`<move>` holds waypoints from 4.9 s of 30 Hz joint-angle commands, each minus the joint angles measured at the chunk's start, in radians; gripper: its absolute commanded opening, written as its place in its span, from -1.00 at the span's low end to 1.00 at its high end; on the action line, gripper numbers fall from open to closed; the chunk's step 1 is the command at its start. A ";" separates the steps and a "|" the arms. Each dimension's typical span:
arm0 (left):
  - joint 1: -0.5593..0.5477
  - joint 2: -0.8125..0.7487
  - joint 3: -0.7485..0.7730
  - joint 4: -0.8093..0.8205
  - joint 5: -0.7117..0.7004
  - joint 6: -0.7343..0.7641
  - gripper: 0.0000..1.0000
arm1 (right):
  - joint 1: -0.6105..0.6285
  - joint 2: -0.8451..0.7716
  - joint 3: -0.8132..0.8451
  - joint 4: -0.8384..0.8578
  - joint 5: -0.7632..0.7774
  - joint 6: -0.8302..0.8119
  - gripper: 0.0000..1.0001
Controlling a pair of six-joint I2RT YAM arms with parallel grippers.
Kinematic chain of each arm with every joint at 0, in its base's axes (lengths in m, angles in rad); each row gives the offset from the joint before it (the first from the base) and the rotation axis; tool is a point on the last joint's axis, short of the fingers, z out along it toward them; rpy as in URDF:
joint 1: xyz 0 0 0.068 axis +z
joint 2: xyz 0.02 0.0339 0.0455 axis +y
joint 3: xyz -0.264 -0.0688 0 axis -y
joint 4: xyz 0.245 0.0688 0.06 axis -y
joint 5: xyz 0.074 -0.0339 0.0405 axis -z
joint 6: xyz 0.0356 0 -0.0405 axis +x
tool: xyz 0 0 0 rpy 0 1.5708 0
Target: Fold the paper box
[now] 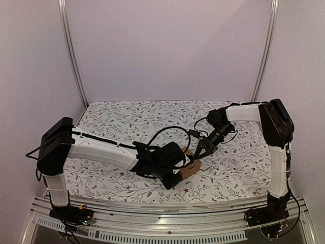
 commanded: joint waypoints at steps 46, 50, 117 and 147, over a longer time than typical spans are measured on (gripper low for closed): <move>0.014 0.093 0.307 -0.174 -0.091 0.079 -0.93 | 0.039 0.003 -0.019 0.032 0.148 0.019 -0.37; 0.010 0.037 0.254 -0.185 -0.074 0.059 -0.65 | 0.031 -0.003 -0.017 0.031 0.154 0.018 -0.37; 0.311 -0.057 -0.317 0.506 0.244 -0.012 -1.00 | 0.106 -0.009 0.121 -0.014 0.289 0.052 -0.07; 0.219 -0.036 -0.127 0.238 0.115 0.073 -1.00 | 0.157 -0.023 0.096 -0.006 0.308 0.022 -0.20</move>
